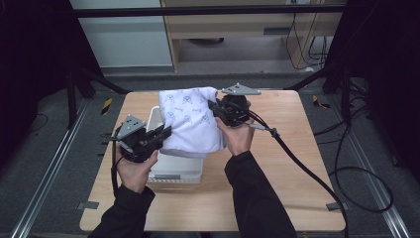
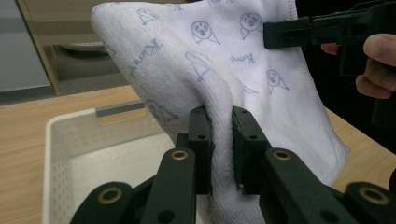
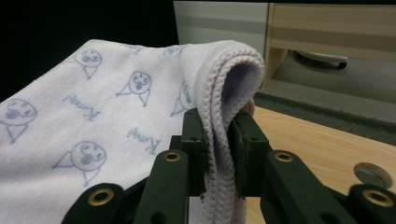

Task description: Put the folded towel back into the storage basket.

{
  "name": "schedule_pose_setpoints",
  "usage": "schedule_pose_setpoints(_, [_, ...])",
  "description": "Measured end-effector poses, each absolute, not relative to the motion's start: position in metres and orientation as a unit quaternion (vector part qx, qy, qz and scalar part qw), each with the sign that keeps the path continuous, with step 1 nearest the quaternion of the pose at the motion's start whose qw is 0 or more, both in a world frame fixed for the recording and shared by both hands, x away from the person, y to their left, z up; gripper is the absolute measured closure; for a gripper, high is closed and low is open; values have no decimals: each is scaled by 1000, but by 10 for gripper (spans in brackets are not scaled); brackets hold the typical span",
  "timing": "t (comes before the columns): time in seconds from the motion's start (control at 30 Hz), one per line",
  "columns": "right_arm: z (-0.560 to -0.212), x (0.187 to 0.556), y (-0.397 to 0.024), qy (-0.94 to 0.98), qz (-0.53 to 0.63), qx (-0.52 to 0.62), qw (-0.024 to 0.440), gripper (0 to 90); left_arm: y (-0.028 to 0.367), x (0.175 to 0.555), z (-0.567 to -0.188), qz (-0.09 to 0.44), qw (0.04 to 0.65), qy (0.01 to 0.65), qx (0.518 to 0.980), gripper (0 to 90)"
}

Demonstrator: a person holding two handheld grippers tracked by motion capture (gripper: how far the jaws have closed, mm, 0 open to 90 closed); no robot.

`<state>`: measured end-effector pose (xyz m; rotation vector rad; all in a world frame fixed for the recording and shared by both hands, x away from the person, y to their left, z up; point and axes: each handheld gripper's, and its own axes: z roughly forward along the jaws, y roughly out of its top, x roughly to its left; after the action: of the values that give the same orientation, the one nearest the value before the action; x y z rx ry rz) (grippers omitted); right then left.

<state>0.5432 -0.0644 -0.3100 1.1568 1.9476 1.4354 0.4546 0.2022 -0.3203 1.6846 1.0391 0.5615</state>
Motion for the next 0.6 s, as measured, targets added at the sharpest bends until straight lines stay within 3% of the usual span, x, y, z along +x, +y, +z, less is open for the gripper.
schedule_pose_setpoints(0.6, [-329,557,-18,717,518,415,213,770,240,460,-337,239,497,460,696,785])
